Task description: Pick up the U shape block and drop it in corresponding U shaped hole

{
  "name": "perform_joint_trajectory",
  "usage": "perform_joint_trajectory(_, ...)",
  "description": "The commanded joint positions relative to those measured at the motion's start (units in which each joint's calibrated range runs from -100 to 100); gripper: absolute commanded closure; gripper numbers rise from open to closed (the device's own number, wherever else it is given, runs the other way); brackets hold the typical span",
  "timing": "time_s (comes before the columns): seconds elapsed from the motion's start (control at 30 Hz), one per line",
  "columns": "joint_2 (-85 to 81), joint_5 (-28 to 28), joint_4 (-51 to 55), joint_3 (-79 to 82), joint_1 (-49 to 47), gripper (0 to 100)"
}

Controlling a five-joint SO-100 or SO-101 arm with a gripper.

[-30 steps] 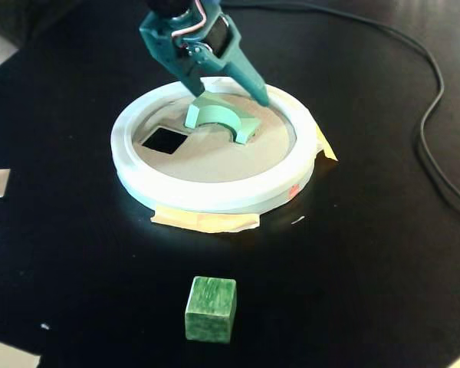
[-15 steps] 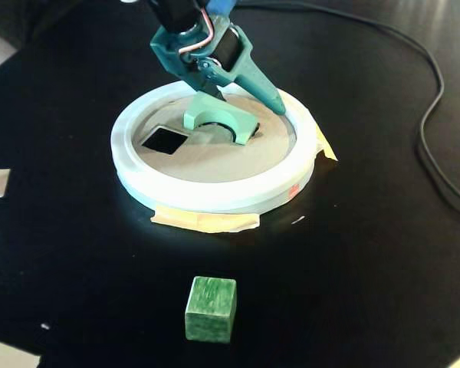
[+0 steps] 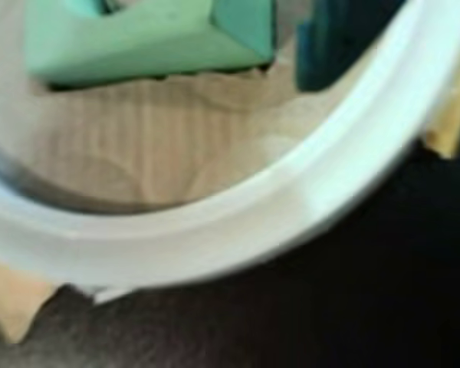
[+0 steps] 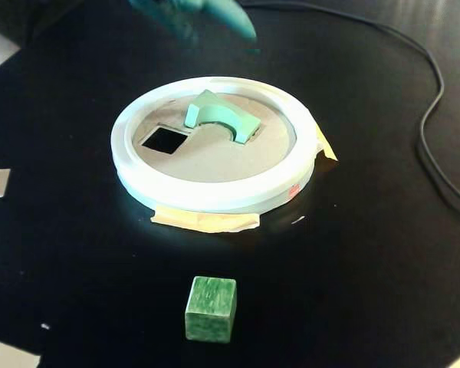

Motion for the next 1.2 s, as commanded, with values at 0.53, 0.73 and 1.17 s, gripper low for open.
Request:
perform_joint_trajectory(0.53, 4.01, 3.08, 1.00, 4.41, 9.43, 17)
perform_joint_trajectory(0.73, 9.03, 3.17, -4.62, 4.41, 9.18, 17)
perform_joint_trajectory(1.17, 12.70, 5.91, -11.25, 3.86, 13.30, 17)
